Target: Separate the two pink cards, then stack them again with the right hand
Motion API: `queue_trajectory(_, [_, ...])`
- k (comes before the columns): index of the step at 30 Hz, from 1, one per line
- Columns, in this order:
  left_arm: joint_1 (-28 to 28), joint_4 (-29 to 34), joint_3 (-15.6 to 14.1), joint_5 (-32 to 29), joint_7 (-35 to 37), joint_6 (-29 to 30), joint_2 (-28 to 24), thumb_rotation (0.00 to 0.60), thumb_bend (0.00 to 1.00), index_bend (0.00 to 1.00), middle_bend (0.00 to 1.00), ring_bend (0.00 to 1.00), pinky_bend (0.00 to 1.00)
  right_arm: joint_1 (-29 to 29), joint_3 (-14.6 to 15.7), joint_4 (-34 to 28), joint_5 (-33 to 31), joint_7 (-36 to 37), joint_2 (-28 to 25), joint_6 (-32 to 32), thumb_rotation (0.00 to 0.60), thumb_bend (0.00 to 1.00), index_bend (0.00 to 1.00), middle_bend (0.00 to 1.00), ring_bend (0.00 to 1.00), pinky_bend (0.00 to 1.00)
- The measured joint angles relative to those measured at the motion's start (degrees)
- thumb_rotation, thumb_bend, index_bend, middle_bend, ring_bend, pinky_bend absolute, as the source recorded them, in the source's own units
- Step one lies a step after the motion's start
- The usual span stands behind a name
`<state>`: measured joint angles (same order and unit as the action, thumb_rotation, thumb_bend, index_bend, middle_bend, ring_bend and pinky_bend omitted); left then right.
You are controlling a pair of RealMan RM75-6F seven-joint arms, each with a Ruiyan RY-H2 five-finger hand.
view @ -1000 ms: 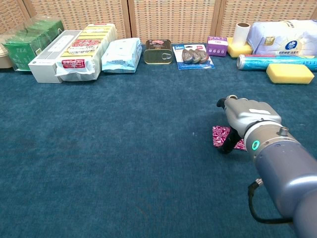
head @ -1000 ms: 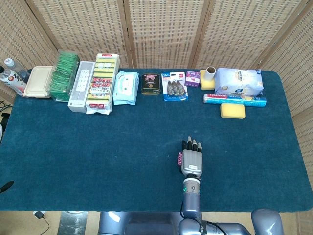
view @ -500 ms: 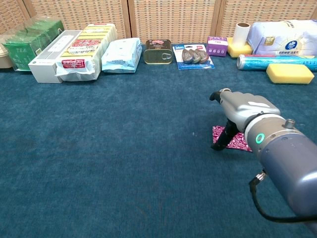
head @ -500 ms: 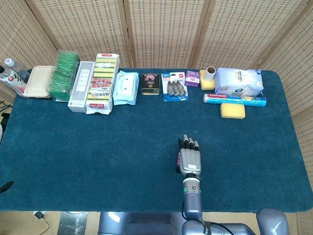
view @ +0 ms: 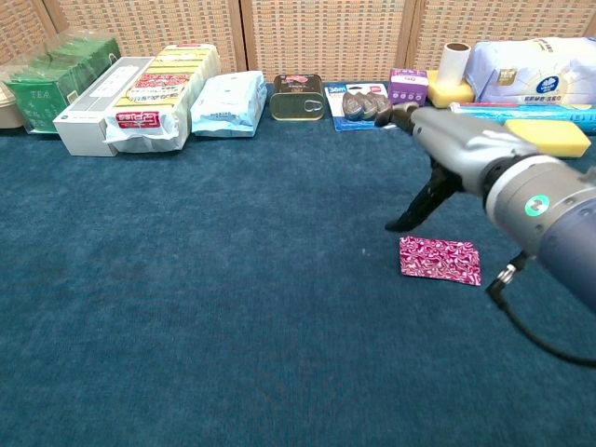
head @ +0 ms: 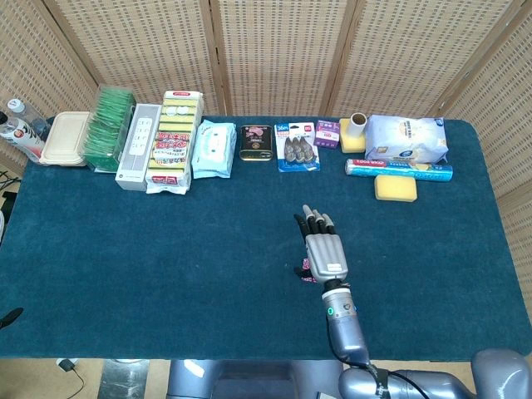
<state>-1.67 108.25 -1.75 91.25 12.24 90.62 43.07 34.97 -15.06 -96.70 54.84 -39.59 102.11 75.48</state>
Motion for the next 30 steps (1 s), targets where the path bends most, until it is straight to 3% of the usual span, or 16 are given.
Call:
queue_trajectory(9, [-0.09,0.51,-0.08,0.17,-2.47,-0.01,0.56,0.600,0.10,0.00,0.00,0.00,0.06,-4.15,4.15,9.78,21.97,25.21,-12.63,0.31,0.600,0.02,0.08,0.00,0.00,0.02])
queue_trajectory(12, [-0.20,0.86,-0.14,0.17,-3.79,0.03,0.90,0.600,0.10,0.00,0.00,0.00,0.06,-6.68,6.06,13.87,24.47,30.10,-16.70,1.45,0.600,0.02,0.08,0.00,0.00,0.01])
queue_trajectory(15, [-0.36,1.21,-0.20,0.15,-5.02,0.11,1.28,0.600,0.10,0.00,0.00,0.00,0.06,-9.12,8.12,15.20,24.78,31.43,-20.32,1.50,0.600,0.02,0.08,0.00,0.00,0.00])
queue_trajectory(21, [-1.04,1.93,-0.60,0.17,-9.02,0.47,2.68,0.600,0.10,0.00,0.00,0.00,0.06,-15.57,10.52,11.03,22.77,30.39,-26.46,4.52,0.600,0.01,0.08,0.00,0.00,0.00])
queue_trajectory(30, [-3.00,1.65,-1.18,0.42,-13.76,2.52,6.67,0.600,0.10,0.00,0.00,0.00,0.06,-24.36,11.30,8.24,26.34,32.26,-29.28,19.48,0.600,0.00,0.10,0.00,0.00,0.00])
